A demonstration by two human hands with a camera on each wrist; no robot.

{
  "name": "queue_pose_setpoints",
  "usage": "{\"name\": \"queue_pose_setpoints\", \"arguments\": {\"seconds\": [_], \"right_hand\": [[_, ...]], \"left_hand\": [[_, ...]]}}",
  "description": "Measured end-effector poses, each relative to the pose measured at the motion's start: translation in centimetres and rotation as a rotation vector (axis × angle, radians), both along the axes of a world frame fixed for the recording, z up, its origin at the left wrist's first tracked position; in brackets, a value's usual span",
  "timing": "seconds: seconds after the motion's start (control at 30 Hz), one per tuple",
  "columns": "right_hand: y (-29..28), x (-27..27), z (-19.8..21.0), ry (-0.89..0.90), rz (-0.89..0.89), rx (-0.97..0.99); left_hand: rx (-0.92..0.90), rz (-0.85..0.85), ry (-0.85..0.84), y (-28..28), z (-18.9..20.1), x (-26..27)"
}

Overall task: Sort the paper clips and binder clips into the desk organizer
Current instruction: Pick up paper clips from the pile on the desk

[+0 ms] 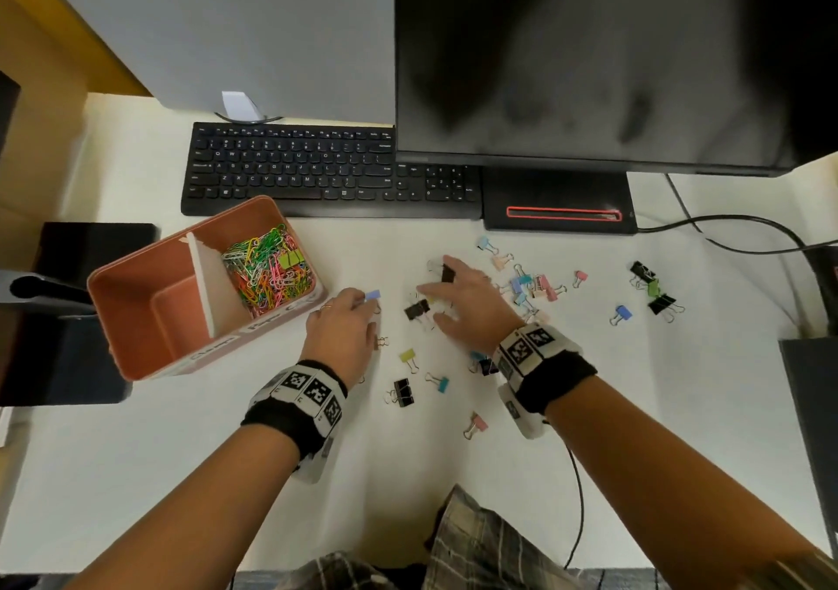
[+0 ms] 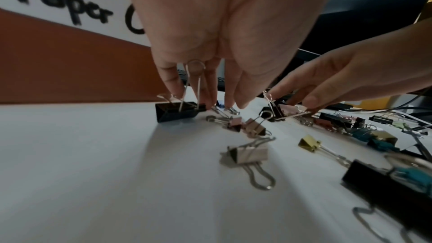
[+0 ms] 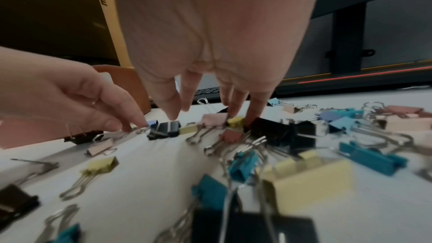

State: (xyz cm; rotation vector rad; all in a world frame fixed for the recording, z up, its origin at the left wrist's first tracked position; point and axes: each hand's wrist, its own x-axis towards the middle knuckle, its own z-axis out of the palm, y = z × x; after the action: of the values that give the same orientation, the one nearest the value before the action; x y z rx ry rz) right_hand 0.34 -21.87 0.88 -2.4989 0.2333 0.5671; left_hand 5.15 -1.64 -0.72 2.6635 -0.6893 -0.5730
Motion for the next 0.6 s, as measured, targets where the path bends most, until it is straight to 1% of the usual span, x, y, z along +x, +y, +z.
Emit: {"name": "queue_pose_setpoints", "arguments": {"seconds": [0.03,0.1,0.17,0.2,0.23,0.27,0.33,0.4,0.43,0.53,0.6], "right_hand": [[0.0,-0.5,0.2,-0.039,-0.017,0.045],[-1.2,-1.5,0.6,-0.134,-0.177,0.100],[-3.5,-2.5,0.7,-0.242,-0.366,0.051],[-4.7,-3.0,0.7,-0.277,-0.426,0.010],[-5.7,-3.5,0.7,-0.276,-0.456,-0.025],[-6.6,-3.9,0.5,-0.233,-0.460,-0.043],[-7.3,-4.6,0.0,-0.098,-0.422,-0.038],[-7.4,-5.0,-0.6,-0.041,-0.378,-0.037],[-7.4,-5.3,-0.8,-0.054,-0.387,-0.012],[-7.8,-6.2,-1.0,-0.112,-0.493,0.092],[-8.3,-7.0,-1.1,-0.158,-0.554,0.120]], "left_hand": [[-0.033,0.011,-0.002,0.0,0.0,0.1],[-0.101,0.019,-0.016,-0.2,-0.1,0.1],[-0.159,0.030,-0.019,-0.5,-0.1,0.2],[-0.178,0.042,-0.014,-0.7,0.0,0.2],[-0.190,0.054,-0.009,-0.9,0.0,0.2],[-0.194,0.065,-0.008,-1.1,0.0,0.2],[-0.184,0.079,-0.004,-1.5,-0.1,0.2],[-0.158,0.086,0.013,-1.7,-0.3,0.2],[-0.150,0.091,0.019,-1.8,-0.4,0.1],[-0.134,0.120,0.022,-1.8,-0.6,0.1],[-0.129,0.142,0.025,-2.0,-0.5,0.2]]}}
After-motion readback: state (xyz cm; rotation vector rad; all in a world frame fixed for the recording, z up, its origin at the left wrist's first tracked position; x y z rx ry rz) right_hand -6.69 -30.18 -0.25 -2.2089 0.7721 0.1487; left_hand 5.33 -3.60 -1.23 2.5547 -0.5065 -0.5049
